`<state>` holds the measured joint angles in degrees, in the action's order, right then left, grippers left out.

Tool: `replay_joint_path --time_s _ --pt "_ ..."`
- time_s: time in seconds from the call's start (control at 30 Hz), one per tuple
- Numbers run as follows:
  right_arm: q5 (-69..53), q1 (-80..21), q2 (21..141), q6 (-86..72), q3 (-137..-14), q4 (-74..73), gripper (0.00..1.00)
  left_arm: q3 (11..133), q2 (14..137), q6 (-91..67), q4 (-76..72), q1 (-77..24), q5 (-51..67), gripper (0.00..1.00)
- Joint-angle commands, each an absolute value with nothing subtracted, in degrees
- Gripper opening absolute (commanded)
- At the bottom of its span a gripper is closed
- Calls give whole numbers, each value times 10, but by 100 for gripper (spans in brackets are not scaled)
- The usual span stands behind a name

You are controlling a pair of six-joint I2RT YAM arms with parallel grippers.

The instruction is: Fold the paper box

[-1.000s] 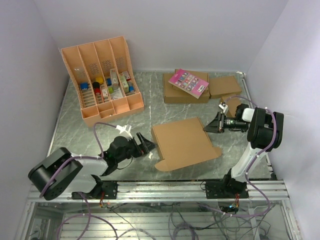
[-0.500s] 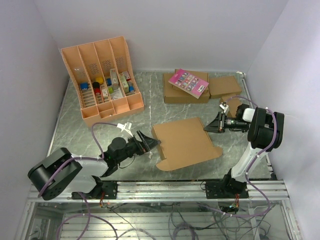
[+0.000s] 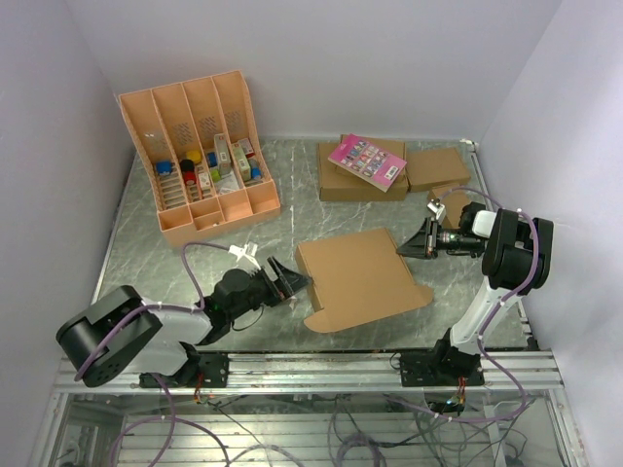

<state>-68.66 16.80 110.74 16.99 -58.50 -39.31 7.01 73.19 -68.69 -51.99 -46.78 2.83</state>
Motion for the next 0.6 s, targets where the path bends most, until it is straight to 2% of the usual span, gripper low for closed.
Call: replay_joint_path --time_s 0.0,0.2,0.43,0.5,0.57 --pt "-633 171 1128 191 -590 -371 17 80 754 -697 -558 -479 8 100" --pt "-635 171 1130 194 -591 -374 17 99 807 -707 -605 -494 0 100" --pt "-637 171 1130 195 -591 -376 17 105 919 -751 -737 -529 -41 98" --pt "-638 171 1130 197 -591 -377 17 107 960 -766 -795 -536 -50 95" --pt "-639 171 1130 198 -592 -378 17 105 1001 -782 -858 -540 -55 86"
